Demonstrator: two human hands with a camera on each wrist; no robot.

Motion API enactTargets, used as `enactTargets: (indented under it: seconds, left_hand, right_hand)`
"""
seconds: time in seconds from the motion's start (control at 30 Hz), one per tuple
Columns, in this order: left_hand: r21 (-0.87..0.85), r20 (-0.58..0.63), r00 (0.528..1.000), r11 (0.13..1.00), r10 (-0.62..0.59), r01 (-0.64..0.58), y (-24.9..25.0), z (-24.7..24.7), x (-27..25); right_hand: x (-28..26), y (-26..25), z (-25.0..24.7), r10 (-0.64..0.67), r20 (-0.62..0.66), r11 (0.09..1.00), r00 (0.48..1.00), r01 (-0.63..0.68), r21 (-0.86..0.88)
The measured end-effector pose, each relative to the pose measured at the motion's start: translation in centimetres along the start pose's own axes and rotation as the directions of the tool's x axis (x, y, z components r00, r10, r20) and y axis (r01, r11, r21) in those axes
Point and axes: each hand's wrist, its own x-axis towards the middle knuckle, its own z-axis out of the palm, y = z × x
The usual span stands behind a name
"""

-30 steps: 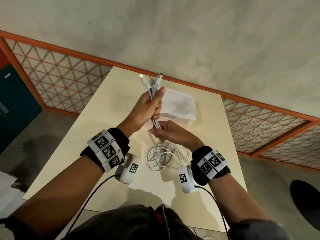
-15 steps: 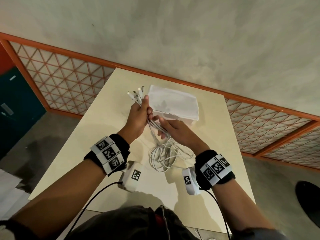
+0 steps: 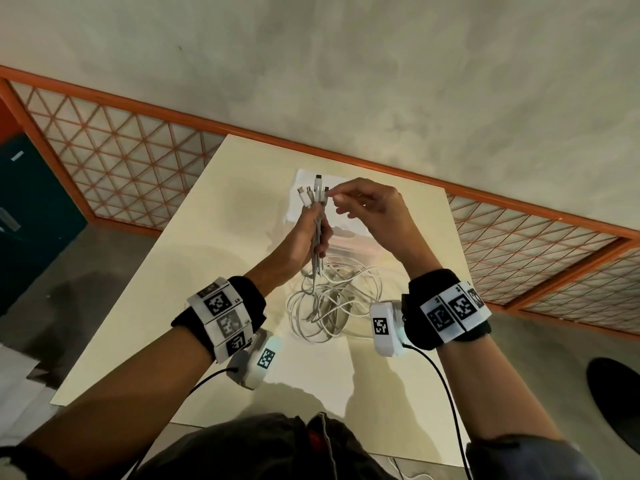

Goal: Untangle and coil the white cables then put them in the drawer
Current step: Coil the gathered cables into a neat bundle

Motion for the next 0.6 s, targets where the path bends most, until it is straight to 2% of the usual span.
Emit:
enactTargets:
  seconds: [0.17, 0.37, 0.6]
  left_hand:
    - [0.029, 0.053, 0.998, 0.999, 0.031, -0.032, -0.5, 0.1, 0.4]
    - [0.047, 0.085, 0.996, 0.999, 0.003, -0.007, -0.8, 0.2, 0.4]
    - [0.202, 0.131, 0.977, 0.961, 0.166, -0.191, -0.4, -0.1, -0.1]
  right_hand:
    - [-0.8, 0.3, 0.8, 0.020, 0.022, 0.993, 1.000, -0.023, 0.117]
    - [-0.9, 0.9, 1.0, 0.058, 0.011, 0.996, 0.998, -0.059, 0.063]
    - [-1.1, 0.7, -0.3, 0.135, 0.048, 0.961, 0.990, -0.142, 0.239]
